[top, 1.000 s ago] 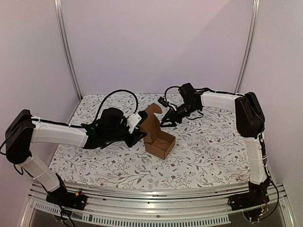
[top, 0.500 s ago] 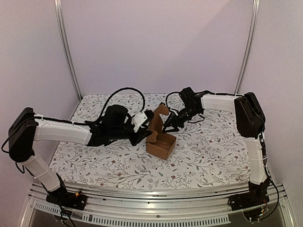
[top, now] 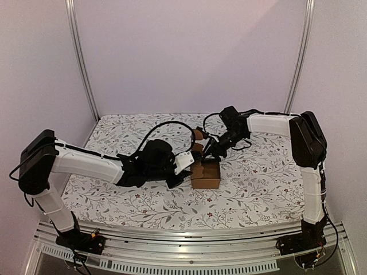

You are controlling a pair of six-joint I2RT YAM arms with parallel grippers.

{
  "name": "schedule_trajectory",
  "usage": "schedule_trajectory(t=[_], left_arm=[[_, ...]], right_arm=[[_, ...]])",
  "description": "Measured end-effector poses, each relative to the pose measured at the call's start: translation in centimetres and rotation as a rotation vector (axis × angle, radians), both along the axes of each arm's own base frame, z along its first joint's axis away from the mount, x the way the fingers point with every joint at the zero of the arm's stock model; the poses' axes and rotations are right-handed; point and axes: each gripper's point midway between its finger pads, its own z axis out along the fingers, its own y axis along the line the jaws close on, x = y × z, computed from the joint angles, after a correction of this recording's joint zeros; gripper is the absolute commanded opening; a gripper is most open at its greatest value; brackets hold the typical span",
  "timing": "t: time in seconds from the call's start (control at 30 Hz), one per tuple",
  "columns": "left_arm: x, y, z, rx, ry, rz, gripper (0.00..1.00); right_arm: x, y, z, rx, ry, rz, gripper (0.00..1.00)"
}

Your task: Fold the paper box

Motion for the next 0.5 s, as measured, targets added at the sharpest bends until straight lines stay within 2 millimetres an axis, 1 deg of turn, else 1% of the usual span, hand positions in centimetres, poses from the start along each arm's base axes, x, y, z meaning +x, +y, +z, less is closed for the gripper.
schedule_trajectory(t=[0.2,0.3,0.4,0.5], left_arm=[[-0.7,-1.2,-0.7,0.061,-0.055,-0.02,0.3],[-0.7,-1.3,-0.8,0.074,-0.07,-0.015,0.34],[-0.7,-1.1,-0.5,0.075,-0.079,-0.003,0.38],[-0.7,-0.6,0.5,0.065,-0.089,0.017,0.39]], right_arm=[[-0.5,-0.8,-0.4,-0.039,-0.018,0.005,0.61],[-0.7,-1.1,-0.6,-0.052,-0.021,0.009,0.62],[-1.0,-1.6,-0.5,-0.059,-0.022,0.01,0.64],[-1.3,-2.2,0.1,-0.064,-0.028,0.009,0.66]])
